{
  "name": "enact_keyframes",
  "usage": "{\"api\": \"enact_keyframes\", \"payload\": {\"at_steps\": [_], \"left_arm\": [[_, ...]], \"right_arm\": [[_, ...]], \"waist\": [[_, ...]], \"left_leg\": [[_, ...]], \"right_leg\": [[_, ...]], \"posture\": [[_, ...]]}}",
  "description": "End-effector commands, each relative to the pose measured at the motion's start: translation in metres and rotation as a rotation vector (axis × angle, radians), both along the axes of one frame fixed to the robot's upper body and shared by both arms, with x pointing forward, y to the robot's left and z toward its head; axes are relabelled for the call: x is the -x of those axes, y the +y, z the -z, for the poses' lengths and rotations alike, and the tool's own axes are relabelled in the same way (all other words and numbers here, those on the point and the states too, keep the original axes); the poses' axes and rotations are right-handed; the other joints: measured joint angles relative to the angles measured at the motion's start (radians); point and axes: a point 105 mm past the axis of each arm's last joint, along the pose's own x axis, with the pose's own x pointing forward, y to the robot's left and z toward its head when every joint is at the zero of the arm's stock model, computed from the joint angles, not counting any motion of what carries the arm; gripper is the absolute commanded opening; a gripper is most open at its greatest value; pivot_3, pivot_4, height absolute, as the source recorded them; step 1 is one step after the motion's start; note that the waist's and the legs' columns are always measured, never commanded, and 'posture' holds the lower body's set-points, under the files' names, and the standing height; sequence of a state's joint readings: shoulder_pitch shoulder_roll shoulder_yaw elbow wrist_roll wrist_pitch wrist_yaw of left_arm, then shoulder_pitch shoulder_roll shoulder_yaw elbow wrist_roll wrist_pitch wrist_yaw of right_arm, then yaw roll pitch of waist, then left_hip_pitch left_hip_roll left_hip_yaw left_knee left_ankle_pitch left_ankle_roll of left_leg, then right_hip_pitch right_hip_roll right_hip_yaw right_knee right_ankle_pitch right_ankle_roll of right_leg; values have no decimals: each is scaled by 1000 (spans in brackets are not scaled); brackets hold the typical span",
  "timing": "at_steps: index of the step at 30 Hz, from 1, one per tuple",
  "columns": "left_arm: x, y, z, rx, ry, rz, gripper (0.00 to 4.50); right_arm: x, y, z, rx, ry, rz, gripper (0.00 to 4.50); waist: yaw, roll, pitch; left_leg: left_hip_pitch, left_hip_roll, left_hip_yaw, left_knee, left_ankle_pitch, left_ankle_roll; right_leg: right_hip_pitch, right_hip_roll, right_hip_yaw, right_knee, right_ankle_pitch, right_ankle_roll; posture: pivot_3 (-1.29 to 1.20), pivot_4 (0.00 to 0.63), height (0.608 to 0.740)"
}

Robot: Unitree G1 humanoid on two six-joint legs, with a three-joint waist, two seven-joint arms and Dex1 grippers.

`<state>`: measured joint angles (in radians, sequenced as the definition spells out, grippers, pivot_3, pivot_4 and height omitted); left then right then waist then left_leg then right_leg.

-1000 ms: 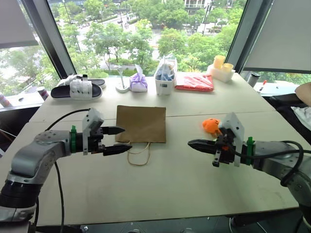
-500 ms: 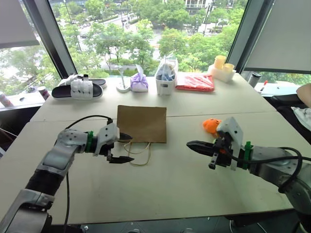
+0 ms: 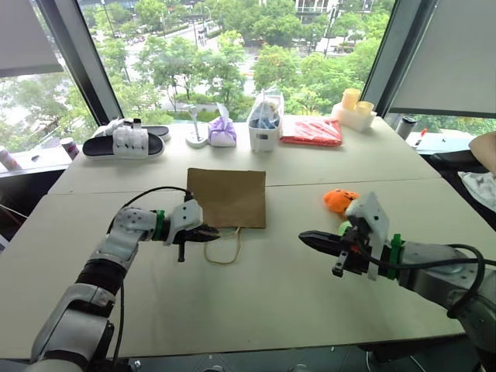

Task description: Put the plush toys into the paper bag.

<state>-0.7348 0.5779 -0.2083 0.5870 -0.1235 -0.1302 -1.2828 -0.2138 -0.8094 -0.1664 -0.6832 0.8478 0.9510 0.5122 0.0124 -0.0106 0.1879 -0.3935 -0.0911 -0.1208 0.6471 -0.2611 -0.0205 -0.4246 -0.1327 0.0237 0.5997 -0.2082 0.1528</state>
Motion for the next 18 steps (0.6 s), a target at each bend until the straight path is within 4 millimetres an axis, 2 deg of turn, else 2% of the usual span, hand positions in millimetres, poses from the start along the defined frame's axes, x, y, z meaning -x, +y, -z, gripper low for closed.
{"api": "enact_keyframes", "payload": {"at_steps": [1,4,8,12,16,18], "left_arm": [[-3,-9,-41,130,-10,4,63],[4,-23,-63,239,74,25,63],[14,-47,-93,348,158,59,63],[23,-60,-106,385,202,85,63],[27,-70,-107,380,213,95,63],[30,-76,-120,445,247,96,63]], "right_arm": [[4,6,0,0,-32,2,0],[3,15,2,-19,-46,6,0],[-7,41,0,-73,-90,12,0],[-22,58,4,-113,-91,43,0],[-41,74,18,-142,-74,90,0],[-55,85,29,-147,-70,105,0]], "waist": [[-1,0,0],[-3,0,0],[-8,0,0],[-21,0,0],[-27,0,0],[-28,0,0]], "left_leg": [[0,0,0,0,0,0],[0,0,0,0,0,0],[0,0,-1,1,0,0],[1,0,-1,1,0,0],[1,-1,-1,1,0,0],[1,0,-1,1,0,-1]], "right_leg": [[0,0,0,0,0,0],[0,0,0,1,0,0],[0,0,0,3,0,0],[0,0,0,4,0,0],[-4,0,0,10,0,0],[-5,0,0,11,0,0]], "posture": [[0,150,740],[0,150,740],[0,150,740],[0,150,740],[0,150,740],[0,150,740]]}}
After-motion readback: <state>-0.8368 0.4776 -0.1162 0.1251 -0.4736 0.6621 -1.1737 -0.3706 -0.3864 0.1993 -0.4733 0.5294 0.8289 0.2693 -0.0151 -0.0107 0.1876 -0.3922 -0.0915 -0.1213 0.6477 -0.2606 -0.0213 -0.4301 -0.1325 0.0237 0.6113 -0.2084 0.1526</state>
